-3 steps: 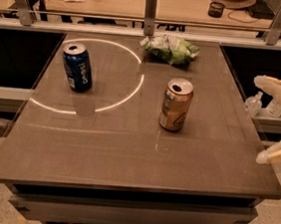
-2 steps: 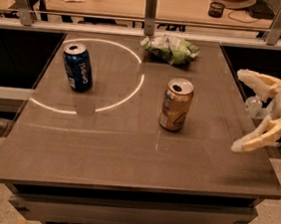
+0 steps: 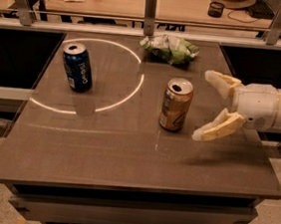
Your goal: Pick orange can
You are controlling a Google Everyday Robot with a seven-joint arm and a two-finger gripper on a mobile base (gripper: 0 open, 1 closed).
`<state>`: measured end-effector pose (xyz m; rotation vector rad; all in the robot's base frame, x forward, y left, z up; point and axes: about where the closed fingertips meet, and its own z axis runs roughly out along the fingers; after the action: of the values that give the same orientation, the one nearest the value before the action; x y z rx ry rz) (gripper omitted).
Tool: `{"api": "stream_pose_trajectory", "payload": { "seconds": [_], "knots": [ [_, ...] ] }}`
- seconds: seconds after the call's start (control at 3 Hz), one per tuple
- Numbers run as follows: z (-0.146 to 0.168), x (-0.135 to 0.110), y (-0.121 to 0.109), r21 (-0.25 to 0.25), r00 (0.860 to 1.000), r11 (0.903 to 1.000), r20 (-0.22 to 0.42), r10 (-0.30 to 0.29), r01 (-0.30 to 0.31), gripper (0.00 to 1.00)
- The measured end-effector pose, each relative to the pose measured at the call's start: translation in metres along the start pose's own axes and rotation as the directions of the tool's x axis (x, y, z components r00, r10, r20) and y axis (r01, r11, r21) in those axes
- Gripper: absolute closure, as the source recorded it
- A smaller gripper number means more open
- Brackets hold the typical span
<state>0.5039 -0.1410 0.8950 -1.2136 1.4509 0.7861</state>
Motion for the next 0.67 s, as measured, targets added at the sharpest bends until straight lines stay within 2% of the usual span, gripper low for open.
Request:
{"api": "stream_pose_trajectory", "payload": {
  "seconds": [0.67],
  "knots": [
    [0.042, 0.014, -0.005, -0.054, 0.999, 0.9976, 0.015, 0.045, -0.044, 0.0]
  ]
}}
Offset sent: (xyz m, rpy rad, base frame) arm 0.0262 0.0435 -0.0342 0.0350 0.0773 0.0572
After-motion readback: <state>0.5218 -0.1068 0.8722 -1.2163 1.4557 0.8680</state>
